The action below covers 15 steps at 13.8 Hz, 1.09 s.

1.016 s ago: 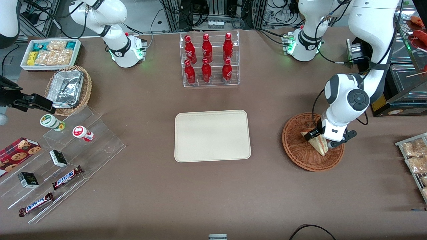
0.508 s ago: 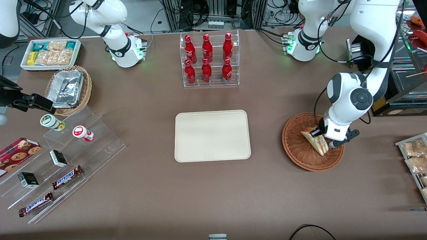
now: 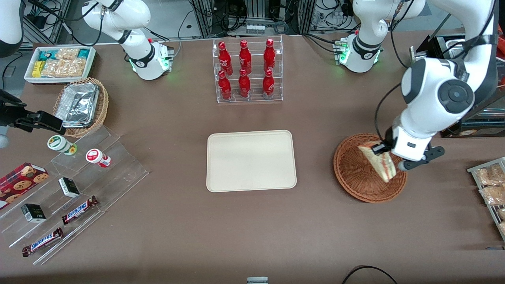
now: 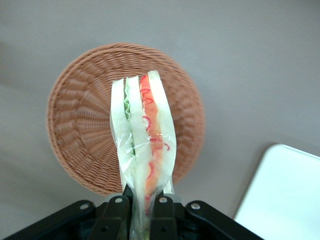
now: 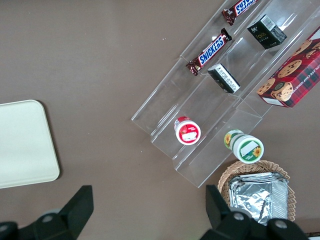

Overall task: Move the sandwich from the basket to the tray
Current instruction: 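Lift the sandwich and carry it over the cream tray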

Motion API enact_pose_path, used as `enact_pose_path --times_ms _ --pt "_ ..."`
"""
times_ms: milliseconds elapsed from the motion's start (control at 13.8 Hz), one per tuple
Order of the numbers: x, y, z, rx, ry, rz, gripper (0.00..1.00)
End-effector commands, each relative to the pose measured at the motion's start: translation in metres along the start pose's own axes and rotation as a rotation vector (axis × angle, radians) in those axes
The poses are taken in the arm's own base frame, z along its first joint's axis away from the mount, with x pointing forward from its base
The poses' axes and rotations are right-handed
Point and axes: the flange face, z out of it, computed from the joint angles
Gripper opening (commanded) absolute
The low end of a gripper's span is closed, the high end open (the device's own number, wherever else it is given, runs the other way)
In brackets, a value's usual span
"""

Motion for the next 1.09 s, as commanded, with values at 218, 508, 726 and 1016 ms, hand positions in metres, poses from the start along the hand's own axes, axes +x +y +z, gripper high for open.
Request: enact_pose_path --times_ms 218,508,726,1016 --pt "-0.056 0.148 0.001 -0.05 -0.03 0.061 0.0" --pt "-0.095 0.226 0.027 -0.054 -0.037 0.13 0.0" --pt "-0.12 0.271 0.06 -0.054 -0.058 0.23 0.0" --pt "-0.152 0.327 0.116 -0.099 -0.027 0.305 0.0"
